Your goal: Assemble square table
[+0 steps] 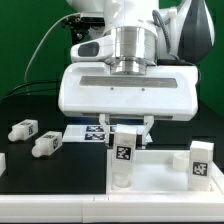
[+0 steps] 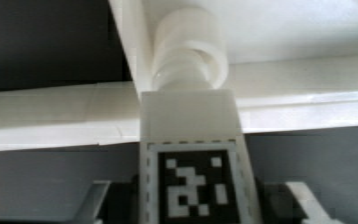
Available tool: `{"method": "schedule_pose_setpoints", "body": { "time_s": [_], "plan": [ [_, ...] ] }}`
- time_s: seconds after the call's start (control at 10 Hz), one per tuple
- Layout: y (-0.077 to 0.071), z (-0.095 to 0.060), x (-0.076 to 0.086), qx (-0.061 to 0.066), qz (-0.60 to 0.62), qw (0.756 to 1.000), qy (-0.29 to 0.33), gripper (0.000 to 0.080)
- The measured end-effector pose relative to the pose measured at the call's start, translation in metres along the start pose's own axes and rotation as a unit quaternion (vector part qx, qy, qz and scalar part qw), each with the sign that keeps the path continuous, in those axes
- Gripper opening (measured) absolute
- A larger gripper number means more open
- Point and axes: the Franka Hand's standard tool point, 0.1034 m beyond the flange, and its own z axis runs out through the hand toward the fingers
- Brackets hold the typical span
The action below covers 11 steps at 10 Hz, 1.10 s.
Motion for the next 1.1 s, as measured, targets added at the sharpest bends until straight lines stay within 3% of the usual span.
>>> {"method": "schedule_pose_setpoints", "body": {
  "time_s": [0.8, 0.9, 1.0, 1.1],
  "plan": [
    [0.000, 0.010, -0.013, -0.006, -0.005, 1.000, 0.000, 0.0284],
    [0.000, 0.010, -0.013, -0.006, -0.005, 1.000, -0.001, 0.0470],
    [-0.001, 0.011, -0.015, -0.003, -0.005, 1.000, -0.009, 0.0470],
    [-0.006, 0.011, -0.014, 0.007, 0.002, 0.999, -0.036, 0.0605]
  ]
}}
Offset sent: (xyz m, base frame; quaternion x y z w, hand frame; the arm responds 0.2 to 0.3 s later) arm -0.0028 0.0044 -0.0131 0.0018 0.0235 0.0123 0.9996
